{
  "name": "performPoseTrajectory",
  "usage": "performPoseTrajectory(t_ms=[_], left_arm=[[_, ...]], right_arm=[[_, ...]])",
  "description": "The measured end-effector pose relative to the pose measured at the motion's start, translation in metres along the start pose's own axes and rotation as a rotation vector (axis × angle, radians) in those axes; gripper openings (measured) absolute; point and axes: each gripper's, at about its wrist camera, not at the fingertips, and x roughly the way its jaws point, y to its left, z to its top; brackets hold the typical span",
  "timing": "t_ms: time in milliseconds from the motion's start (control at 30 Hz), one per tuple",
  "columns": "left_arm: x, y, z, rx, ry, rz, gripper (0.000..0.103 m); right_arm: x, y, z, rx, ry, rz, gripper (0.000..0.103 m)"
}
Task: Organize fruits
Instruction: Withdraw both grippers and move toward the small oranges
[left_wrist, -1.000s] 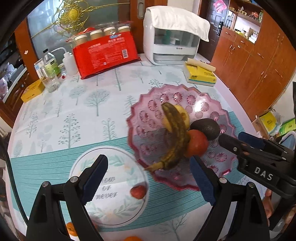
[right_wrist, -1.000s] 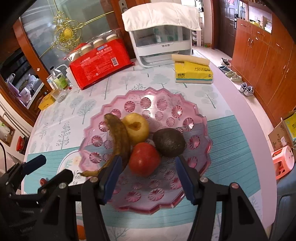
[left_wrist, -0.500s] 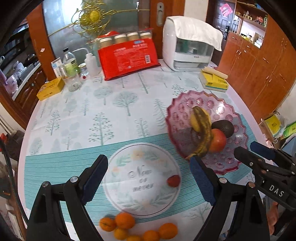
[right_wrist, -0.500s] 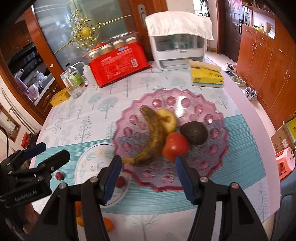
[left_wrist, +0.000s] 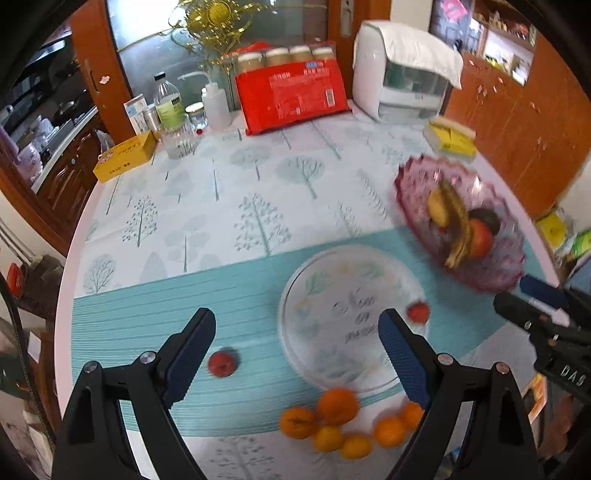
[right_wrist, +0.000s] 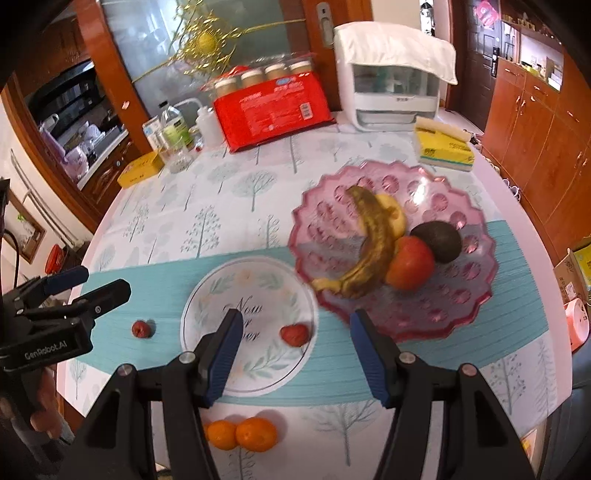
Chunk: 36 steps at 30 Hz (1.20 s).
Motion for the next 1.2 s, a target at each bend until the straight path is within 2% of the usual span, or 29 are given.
performPoseTrajectory(t_ms=[167, 367, 533, 600, 667, 800, 867, 1100, 1200], left_arm=[[0.016, 0.004, -0.026, 0.093, 0.048, -0.055, 0.089], [0.038, -0.01, -0.053, 0.238, 0.113, -0.164, 0.089], [0.055, -0.023, -0.069, 0.309, 0.171, -0.214, 0.089], [0.061, -0.026, -0.072, 0.323, 0.187, -0.233, 0.089], [0.068, -0.029, -0.075, 0.332, 0.21, -0.253, 0.083], [0.075, -0.035, -0.079, 0.348, 0.239, -0.277, 0.079], [0.08, -0.038, -0.081, 0.357, 0.256, -0.292, 0.072], [0.088, -0.048, -0.088, 0.379, 0.289, -0.312, 0.07], [0.092, -0.051, -0.09, 0.388, 0.306, -0.31, 0.065]], right_arm=[[0.014, 0.016, -0.025, 0.005, 0.057, 0.002, 0.061], [0.025, 0.02, -0.053, 0.049, 0.107, 0.014, 0.061], [0.033, 0.021, -0.077, 0.085, 0.15, 0.024, 0.061], [0.037, 0.021, -0.087, 0.1, 0.167, 0.023, 0.061], [0.04, 0.02, -0.094, 0.124, 0.184, 0.031, 0.061], [0.049, 0.018, -0.107, 0.171, 0.216, 0.039, 0.061], [0.054, 0.016, -0.113, 0.201, 0.235, 0.047, 0.061], [0.062, 0.009, -0.127, 0.3, 0.25, 0.068, 0.061], [0.066, 0.009, -0.128, 0.325, 0.254, 0.088, 0.061]])
